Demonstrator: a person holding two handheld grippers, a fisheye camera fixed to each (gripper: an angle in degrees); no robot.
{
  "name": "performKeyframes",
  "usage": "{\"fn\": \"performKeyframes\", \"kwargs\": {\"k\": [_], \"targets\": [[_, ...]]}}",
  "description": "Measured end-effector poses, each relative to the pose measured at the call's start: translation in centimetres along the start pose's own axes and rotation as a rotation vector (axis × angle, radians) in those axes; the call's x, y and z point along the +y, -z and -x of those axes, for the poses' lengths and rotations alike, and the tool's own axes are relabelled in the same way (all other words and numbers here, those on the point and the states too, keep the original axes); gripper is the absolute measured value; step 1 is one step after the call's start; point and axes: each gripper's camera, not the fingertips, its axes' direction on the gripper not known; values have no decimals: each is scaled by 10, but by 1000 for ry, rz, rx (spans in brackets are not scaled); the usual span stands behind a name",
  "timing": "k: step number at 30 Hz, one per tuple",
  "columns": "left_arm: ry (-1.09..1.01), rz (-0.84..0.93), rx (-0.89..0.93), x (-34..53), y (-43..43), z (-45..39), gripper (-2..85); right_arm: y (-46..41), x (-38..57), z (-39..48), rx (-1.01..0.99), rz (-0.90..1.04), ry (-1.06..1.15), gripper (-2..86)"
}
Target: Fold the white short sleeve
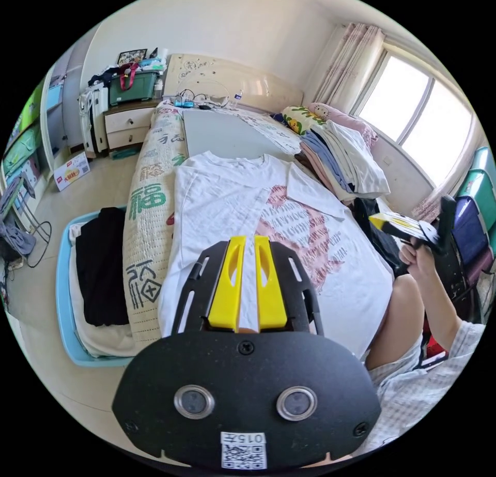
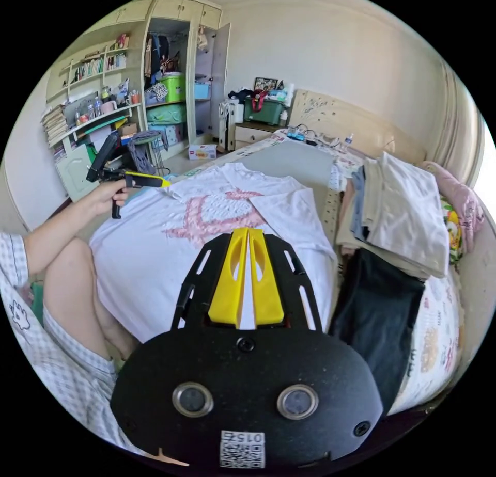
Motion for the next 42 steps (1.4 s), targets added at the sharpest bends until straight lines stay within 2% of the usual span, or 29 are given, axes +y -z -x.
{"fn": "performKeyframes", "kwargs": {"k": [3, 8, 13, 17, 22, 30, 34, 38, 42], "targets": [[62, -53, -4, 10, 17, -3, 27, 5, 71, 6, 65, 1, -5, -6], [110, -158, -52, 35, 61, -17, 19, -14, 185, 0, -45, -79, -105, -3], [157, -199, -162, 66, 93, -20, 14, -27, 242, 14, -153, -195, -159, 0], [208, -239, -170, 77, 117, -25, 13, -58, 271, 40, -216, -240, -165, 5], [210, -280, -219, 87, 131, -43, 11, -86, 279, 68, -244, -253, -164, 10], [205, -320, -103, 69, 117, -63, 12, -107, 273, 102, -317, -308, -213, 10], [136, -315, -65, 50, 102, -77, 17, -123, 242, 125, -346, -293, -224, 9], [141, -354, 48, 40, 88, -66, 30, -144, 195, 154, -359, -242, -204, 10], [105, -358, 51, 43, 74, -53, 66, -159, 145, 184, -335, -178, -150, 14]]}}
